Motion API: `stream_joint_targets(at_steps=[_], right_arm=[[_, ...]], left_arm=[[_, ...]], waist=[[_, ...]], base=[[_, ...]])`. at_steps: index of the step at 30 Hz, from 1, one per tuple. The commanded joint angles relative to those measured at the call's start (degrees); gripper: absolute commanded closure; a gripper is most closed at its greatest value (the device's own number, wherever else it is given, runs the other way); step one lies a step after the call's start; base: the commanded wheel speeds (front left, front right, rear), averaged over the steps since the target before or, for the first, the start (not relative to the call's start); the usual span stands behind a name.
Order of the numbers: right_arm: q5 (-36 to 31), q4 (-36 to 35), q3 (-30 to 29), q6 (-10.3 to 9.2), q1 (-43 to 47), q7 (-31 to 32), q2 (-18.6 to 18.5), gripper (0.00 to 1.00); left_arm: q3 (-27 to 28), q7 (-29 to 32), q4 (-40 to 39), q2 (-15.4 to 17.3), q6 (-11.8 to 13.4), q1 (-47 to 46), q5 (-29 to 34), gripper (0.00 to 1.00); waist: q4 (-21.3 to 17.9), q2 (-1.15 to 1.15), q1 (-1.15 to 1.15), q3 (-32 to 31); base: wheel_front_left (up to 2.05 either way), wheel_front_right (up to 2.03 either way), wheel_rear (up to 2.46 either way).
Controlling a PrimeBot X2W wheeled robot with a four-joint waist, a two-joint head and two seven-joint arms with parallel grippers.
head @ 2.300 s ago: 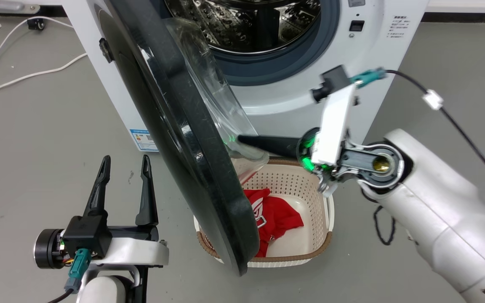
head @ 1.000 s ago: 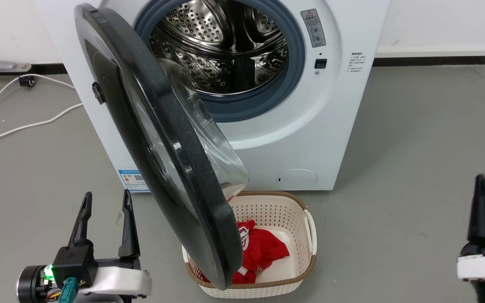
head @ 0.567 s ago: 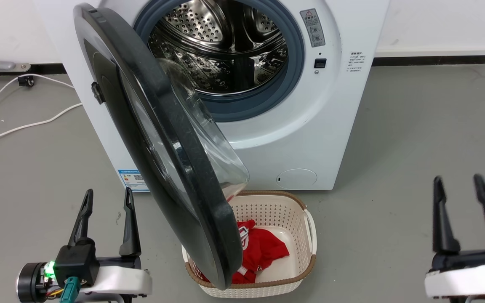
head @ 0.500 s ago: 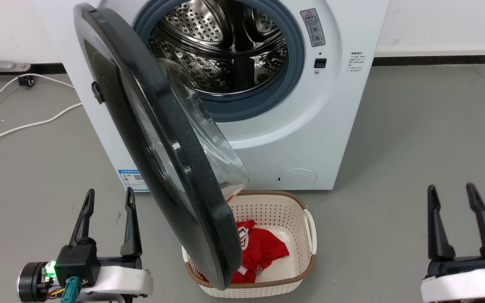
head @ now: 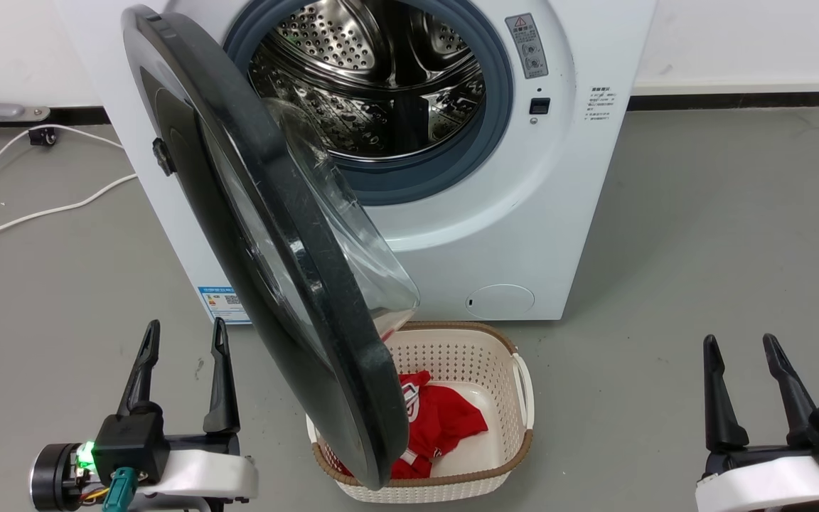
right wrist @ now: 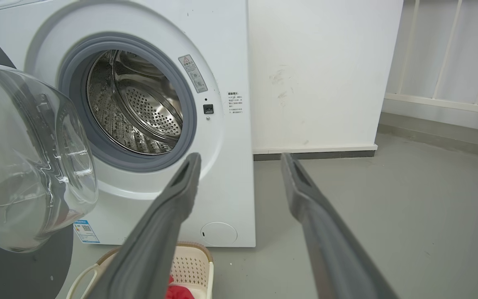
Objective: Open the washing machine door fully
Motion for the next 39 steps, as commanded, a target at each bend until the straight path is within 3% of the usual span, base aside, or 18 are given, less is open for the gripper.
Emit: stream_joint_targets(at_steps=[1,5,6,7,8,15,27,33,39], right_arm=[[-0.03,0.18,-0.01,-0.04,-0.65,-0.28,0.16,0.00],[-0.38,0.68,-0.07,-0.04,-1.12,-0.65,0.17,0.00],[-0.37,0.82,-0.06,-0.04,-1.15,-0.74,0.17,0.00],[-0.44,0.91,-0.01,-0.04,-1.20,-0.85,0.17,0.00],[-0.53,1.03,-0.02,-0.04,-1.24,-0.83,0.17,0.00],[0.01,1.26,0.12,-0.04,-1.19,-1.21,0.17,0.00],[0.57,2.04,0.31,-0.04,-1.40,-1.29,0.16,0.00],[0.98,2.53,0.71,-0.04,-1.47,-1.31,0.16,0.00],[1.63,2.84,0.71,-0.04,-1.18,-1.00,0.17,0.00]], left_arm=[[0.11,-0.13,0.09,0.09,-0.10,-0.31,-0.15,0.00],[0.12,-0.13,0.45,0.08,-0.13,-0.32,-0.51,0.00],[0.02,-0.13,0.68,0.08,-0.30,-0.30,-0.63,0.20],[0.04,-0.13,0.82,0.08,-0.33,-0.30,-0.64,0.83],[0.09,-0.13,1.00,0.08,-0.32,-0.28,-0.73,1.00],[0.47,-0.14,-2.91,0.07,0.25,-2.17,-0.45,1.00],[-0.86,-0.12,-27.29,0.46,1.18,-8.60,1.56,1.00],[-8.83,-0.08,-33.21,0.90,-1.71,-9.73,2.19,1.00],[-19.91,-0.08,-29.86,0.90,-4.32,-6.24,2.12,1.00]], waist=[[-0.02,0.00,0.00,0.01],[-0.01,0.00,0.00,0.04],[0.00,0.00,0.00,0.06],[0.00,0.00,0.00,0.07],[0.00,0.00,0.00,0.06],[0.00,0.00,0.00,0.24],[-0.02,0.00,0.00,0.31],[-0.54,0.00,0.00,0.18],[-0.79,0.00,0.00,0.14]], base=[[0.00,0.00,0.00],[0.00,0.00,0.00],[0.00,0.00,0.00],[0.00,0.00,0.00],[0.00,0.00,0.00],[0.00,0.00,0.00],[0.00,0.00,0.00],[0.00,0.00,0.00],[0.00,0.00,0.00]])
